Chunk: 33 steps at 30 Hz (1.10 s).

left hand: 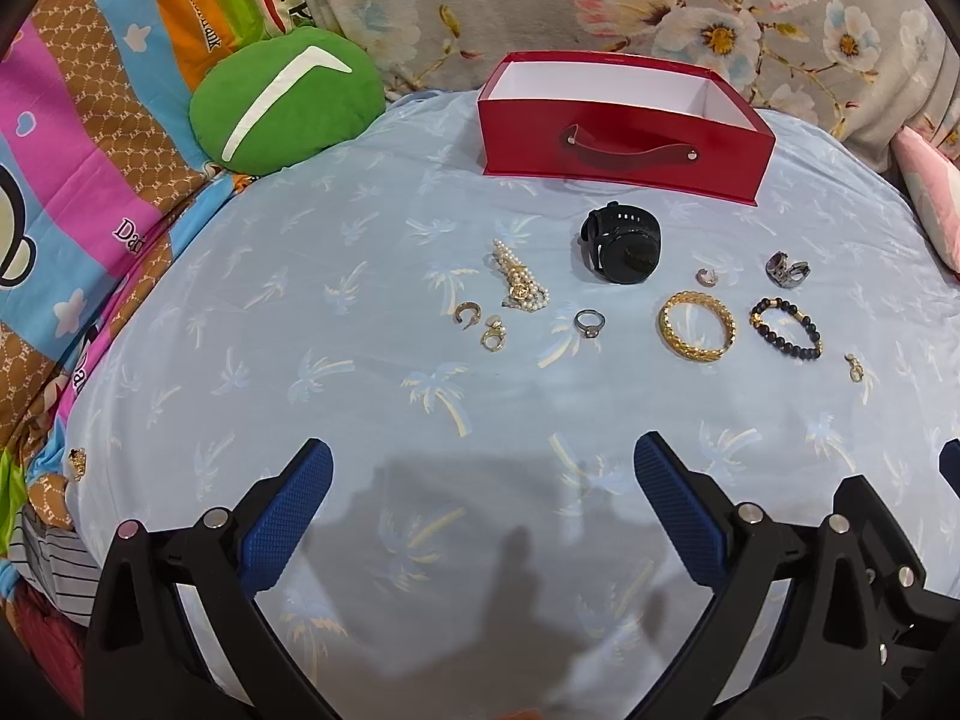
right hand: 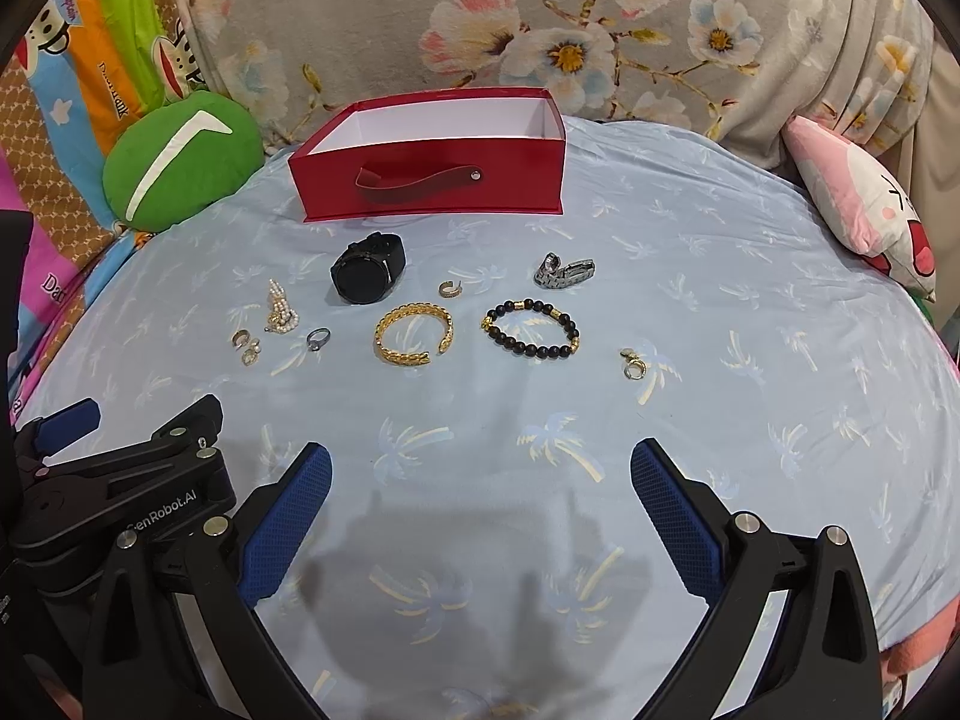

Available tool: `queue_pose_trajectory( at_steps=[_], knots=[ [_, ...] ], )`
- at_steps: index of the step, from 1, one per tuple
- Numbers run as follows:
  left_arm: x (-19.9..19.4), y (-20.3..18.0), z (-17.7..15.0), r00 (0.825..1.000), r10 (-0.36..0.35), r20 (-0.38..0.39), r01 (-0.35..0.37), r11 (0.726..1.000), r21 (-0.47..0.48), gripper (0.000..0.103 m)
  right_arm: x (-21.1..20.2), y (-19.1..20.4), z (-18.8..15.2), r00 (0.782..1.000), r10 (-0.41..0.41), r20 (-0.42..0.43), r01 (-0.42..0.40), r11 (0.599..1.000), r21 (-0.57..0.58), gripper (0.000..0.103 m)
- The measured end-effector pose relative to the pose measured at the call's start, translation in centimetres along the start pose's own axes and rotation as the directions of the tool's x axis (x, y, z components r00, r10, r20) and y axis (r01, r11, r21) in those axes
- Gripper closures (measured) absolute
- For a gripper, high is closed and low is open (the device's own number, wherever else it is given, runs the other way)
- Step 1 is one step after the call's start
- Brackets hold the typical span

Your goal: Organize jewelry

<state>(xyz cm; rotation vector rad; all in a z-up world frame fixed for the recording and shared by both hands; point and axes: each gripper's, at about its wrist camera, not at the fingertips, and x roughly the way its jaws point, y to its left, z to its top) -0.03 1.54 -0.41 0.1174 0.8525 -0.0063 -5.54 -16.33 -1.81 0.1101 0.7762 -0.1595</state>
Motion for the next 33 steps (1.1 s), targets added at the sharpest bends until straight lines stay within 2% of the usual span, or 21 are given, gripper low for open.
queue_pose_trajectory(
  at_steps=[18, 33],
  knots=[
    [0.6, 0.0, 0.1, 1.000, -0.003, -0.008, 0.003, 1.000, -0.003, 0.005, 0.3, -0.1, 0.3, 1.000, -0.005, -0.007, 0.005, 1.000, -0.007, 0.005],
    [2.8, -0.9, 0.8, 0.999, -0.008, -0.033, 0.008, 1.000, 0.000, 0.005, 3.2, -2.5, 1.7, 0.999, -0.022, -0.025, 0.023, 1.000, 0.018, 0.005]
  ],
)
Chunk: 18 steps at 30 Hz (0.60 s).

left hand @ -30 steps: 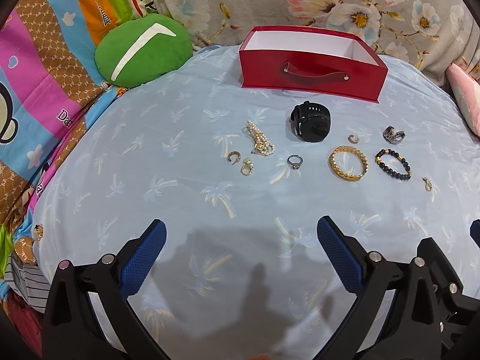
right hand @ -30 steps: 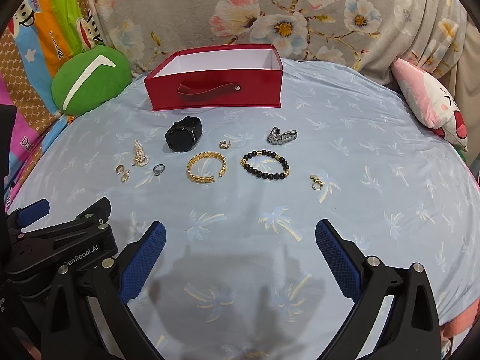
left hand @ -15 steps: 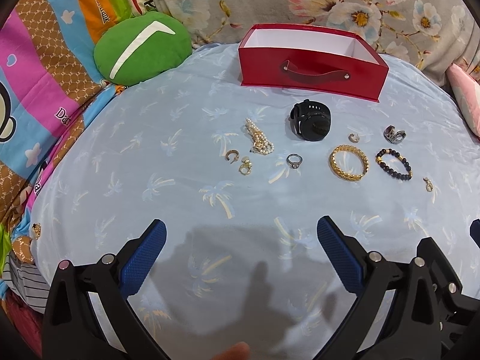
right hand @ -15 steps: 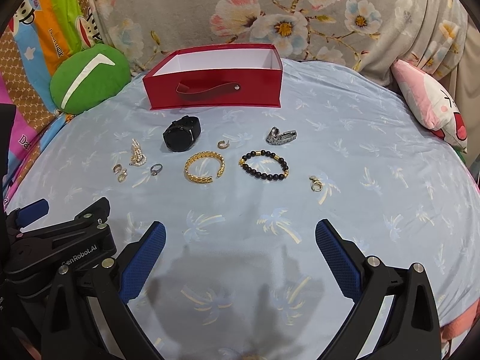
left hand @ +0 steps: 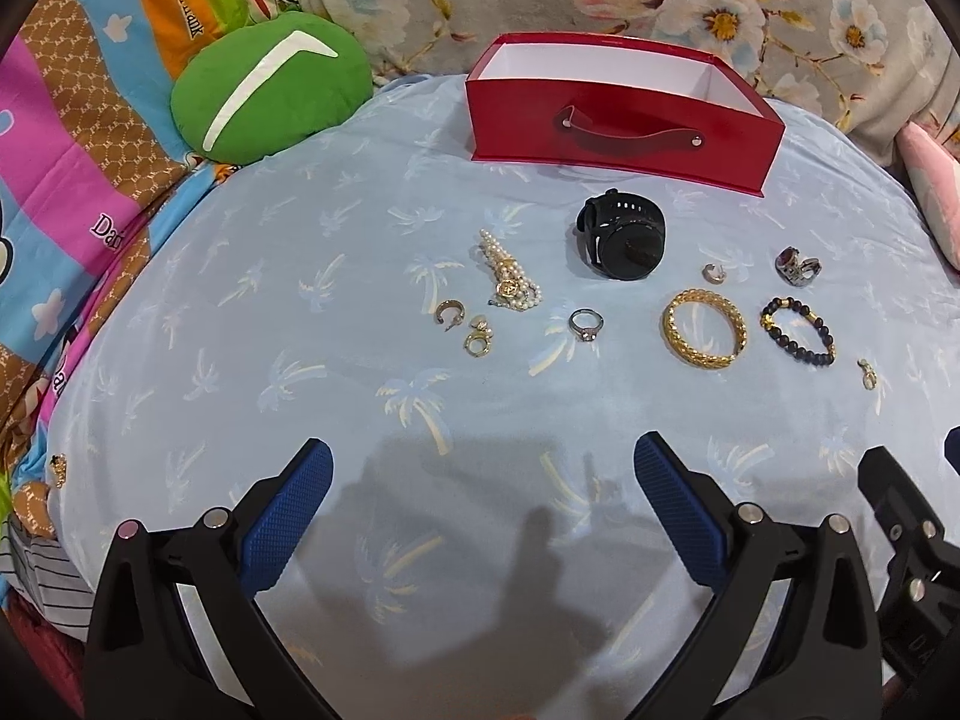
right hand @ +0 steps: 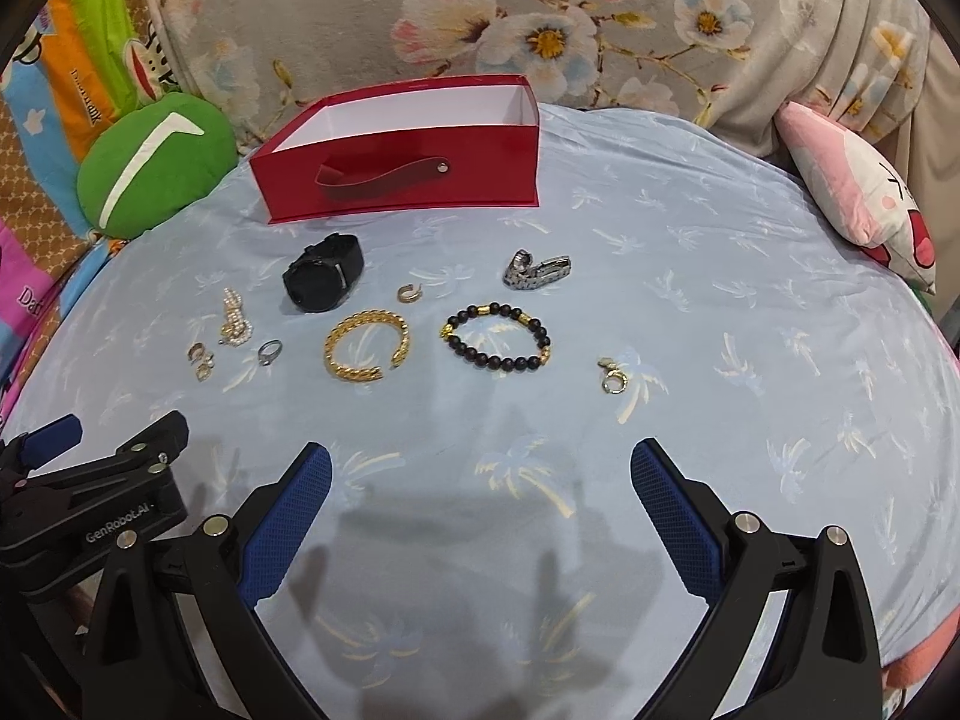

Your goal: Organize jewelry

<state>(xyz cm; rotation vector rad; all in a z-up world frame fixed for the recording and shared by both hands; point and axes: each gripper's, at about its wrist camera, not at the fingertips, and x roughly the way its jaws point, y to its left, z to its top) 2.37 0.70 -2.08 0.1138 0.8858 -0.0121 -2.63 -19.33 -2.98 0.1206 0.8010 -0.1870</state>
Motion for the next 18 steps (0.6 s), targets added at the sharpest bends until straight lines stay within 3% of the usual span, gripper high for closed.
queue_pose_trajectory(
  at_steps=[13, 18],
  knots=[
    [2.4, 0.0, 1.7, 0.999, -0.015, -0.037, 0.015, 1.000, -0.009, 0.005, 2.6, -0.8, 1.6, 1.000, 0.005, -0.013, -0.005, 1.000, -0.004, 0.006],
    [3.2, 0.2, 3.1, 1.000, -0.010, -0.016, 0.010, 1.000, -0.010, 0.005, 4.3, -1.7, 2.3, 0.999, -0.009, -0.034, 0.010, 1.000, 0.017, 0.016]
  ],
)
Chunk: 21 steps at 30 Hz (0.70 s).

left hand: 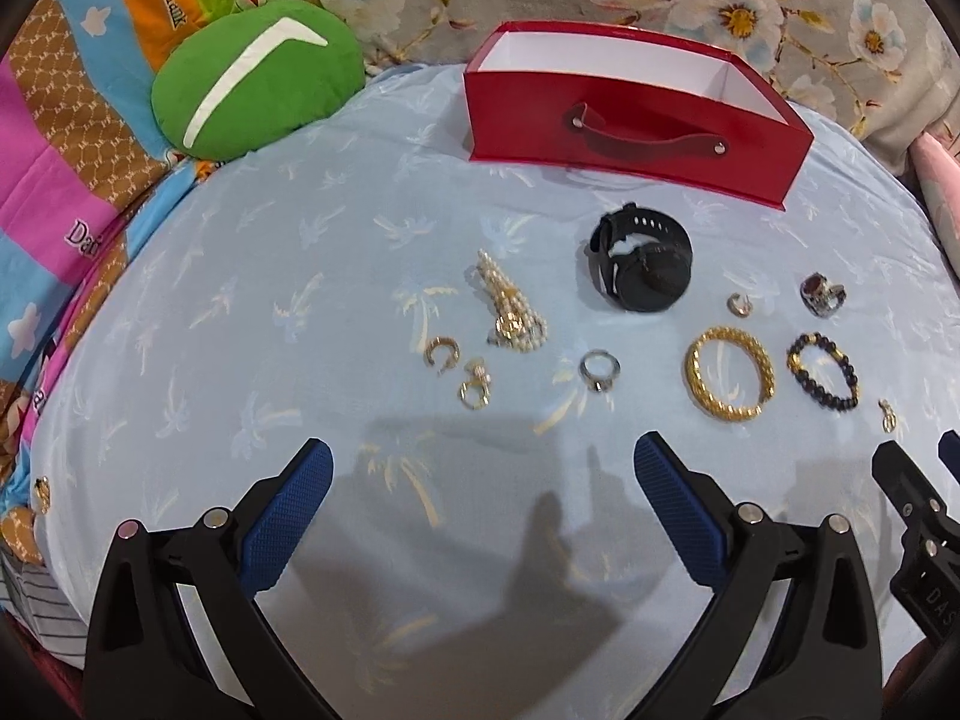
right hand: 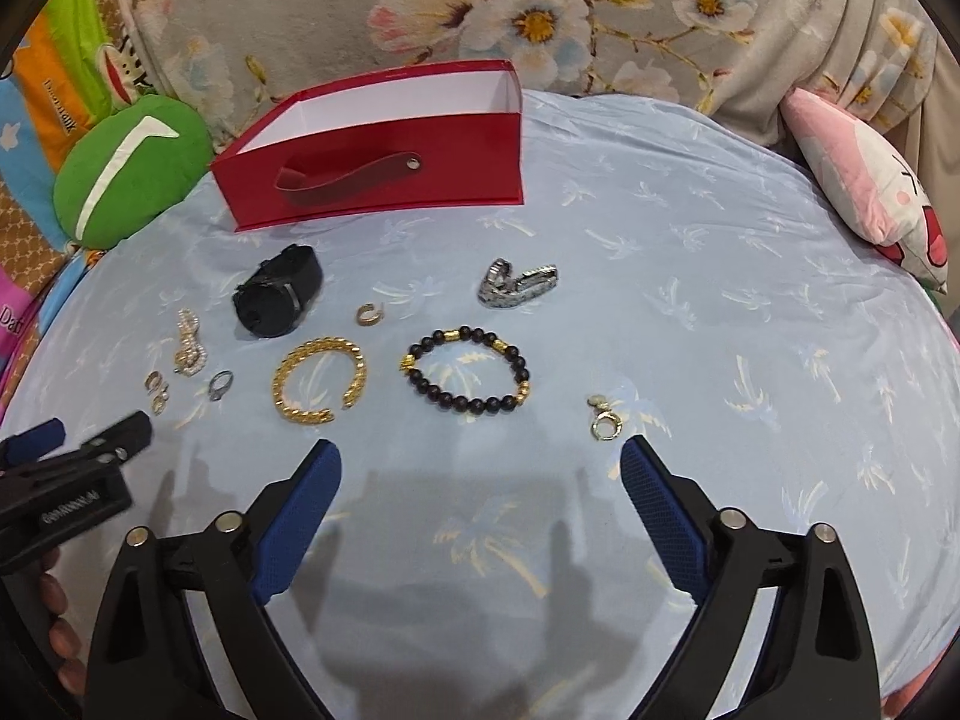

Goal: Organize jewelry
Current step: 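Grasp the black smartwatch with the left tool while the right tool grasps the silver link watch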

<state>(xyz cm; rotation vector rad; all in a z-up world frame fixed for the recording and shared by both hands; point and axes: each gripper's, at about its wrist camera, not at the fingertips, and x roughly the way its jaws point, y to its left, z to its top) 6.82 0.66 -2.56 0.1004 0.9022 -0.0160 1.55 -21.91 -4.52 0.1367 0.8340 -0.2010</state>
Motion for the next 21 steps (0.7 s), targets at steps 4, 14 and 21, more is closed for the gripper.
queue_pose_trajectory(
  at_steps=[4, 14, 21],
  knots=[
    [0.4, -0.2, 1.8, 1.000, -0.015, 0.022, 0.015, 1.000, -0.006, 0.005, 1.2, -0.9, 0.2, 1.000, -0.012, -0.022, 0.012, 1.000, 0.026, 0.017],
    [4.1, -4.7, 6.1, 0.996, -0.086, 0.002, 0.086, 0.996, 0.029, 0.005, 2.5, -1.9, 1.3, 0.999, -0.042, -0.012, 0.042, 0.998, 0.043, 0.018],
    [7.1, -6.8, 7.7, 0.992, -0.113, -0.052, 0.113, 0.993, 0.015, 0.005, 3.6, -2.4, 1.6, 0.999, -0.038, -0.023, 0.039, 0.997, 0.061, 0.017]
  ],
)
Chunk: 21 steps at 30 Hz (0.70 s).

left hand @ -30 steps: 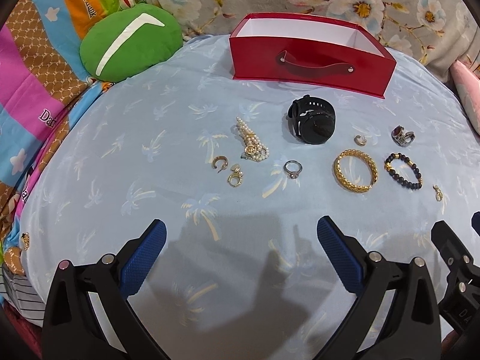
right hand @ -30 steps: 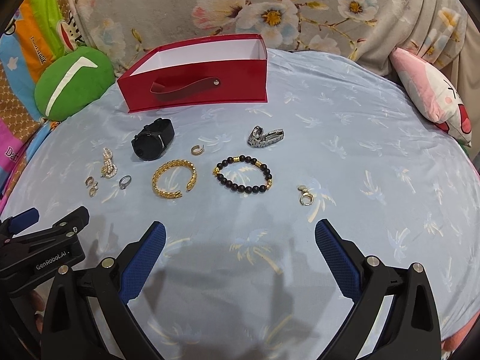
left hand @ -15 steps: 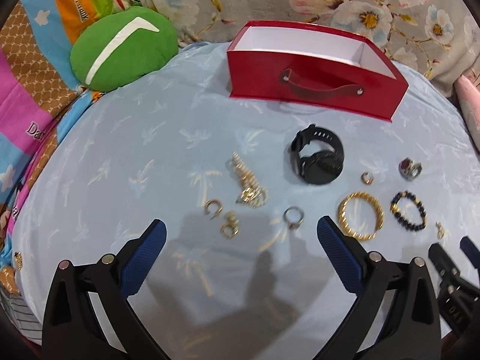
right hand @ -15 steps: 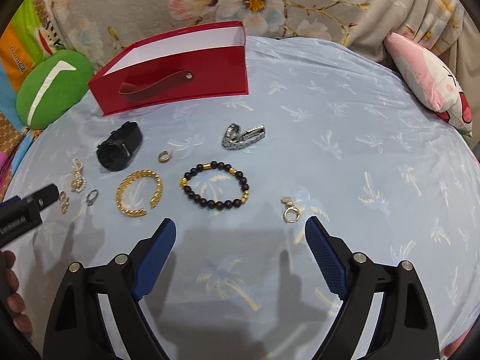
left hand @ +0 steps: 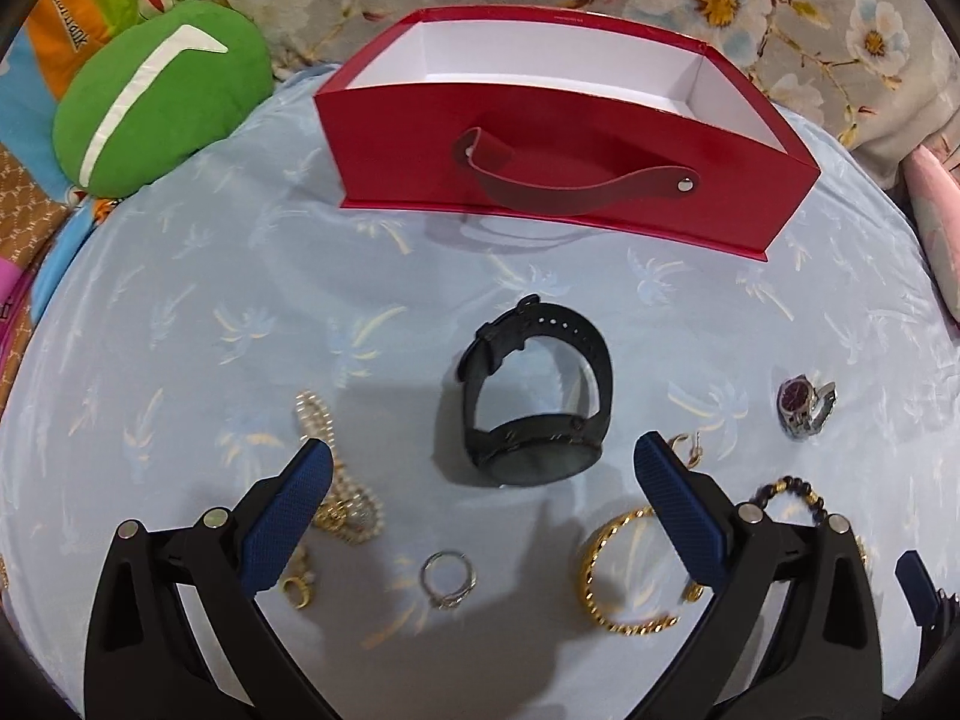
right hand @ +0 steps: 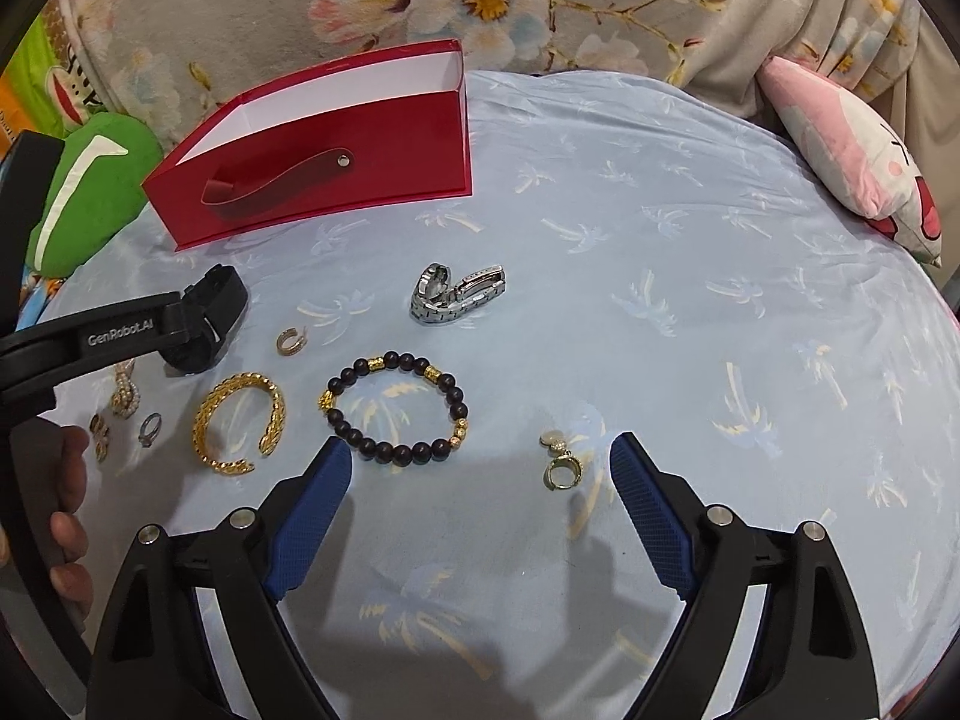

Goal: Organize jewelry
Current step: 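Grasp the black smartwatch with the left tool while the right tool grasps the silver link watch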

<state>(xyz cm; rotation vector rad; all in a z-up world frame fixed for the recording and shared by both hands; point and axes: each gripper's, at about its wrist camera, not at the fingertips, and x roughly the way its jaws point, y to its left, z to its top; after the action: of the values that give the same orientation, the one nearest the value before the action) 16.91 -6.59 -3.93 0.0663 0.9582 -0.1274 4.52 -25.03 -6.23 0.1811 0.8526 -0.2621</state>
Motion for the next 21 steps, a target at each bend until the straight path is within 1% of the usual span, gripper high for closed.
queue_pose_trajectory(
  at_steps=[8, 11, 12, 16, 17, 18, 19, 21],
  knots=[
    [1.5, -1.2, 0.6, 1.000, -0.004, -0.017, 0.004, 1.000, 0.008, 0.005, 0.9, -0.1, 0.4, 1.000, 0.004, -0.008, -0.003, 1.000, 0.010, 0.017],
    [1.9, -1.6, 0.7, 1.000, -0.005, -0.024, 0.005, 1.000, 0.010, 0.008, 1.1, -0.1, 0.5, 1.000, 0.006, -0.008, -0.006, 1.000, 0.011, 0.017],
    [2.0, -1.6, 0.7, 1.000, -0.009, -0.027, 0.009, 1.000, 0.009, 0.013, 1.1, -0.1, 0.5, 1.000, 0.007, -0.009, -0.007, 1.000, 0.011, 0.017],
    [2.7, -1.6, 0.8, 0.998, -0.027, -0.060, 0.028, 1.000, 0.004, 0.027, 1.3, -0.1, 0.7, 1.000, 0.008, -0.010, -0.008, 1.000, 0.012, 0.017],
    [2.9, -1.6, 0.7, 0.997, -0.036, -0.068, 0.037, 0.999, 0.003, 0.034, 1.3, -0.1, 0.7, 1.000, 0.009, -0.010, -0.009, 1.000, 0.012, 0.017],
    [2.9, -1.6, 0.6, 0.997, -0.038, -0.072, 0.039, 0.999, 0.003, 0.039, 1.3, -0.1, 0.7, 1.000, 0.008, -0.010, -0.007, 1.000, 0.012, 0.017],
    [3.0, -1.6, 0.6, 0.996, -0.039, -0.075, 0.039, 0.999, 0.002, 0.041, 1.4, -0.1, 0.8, 1.000, 0.006, -0.009, -0.006, 1.000, 0.012, 0.017],
    [3.0, -1.6, 0.5, 0.997, -0.035, -0.076, 0.036, 0.999, 0.003, 0.050, 1.6, -0.2, 0.9, 1.000, 0.005, -0.008, -0.005, 1.000, 0.015, 0.017]
  ],
)
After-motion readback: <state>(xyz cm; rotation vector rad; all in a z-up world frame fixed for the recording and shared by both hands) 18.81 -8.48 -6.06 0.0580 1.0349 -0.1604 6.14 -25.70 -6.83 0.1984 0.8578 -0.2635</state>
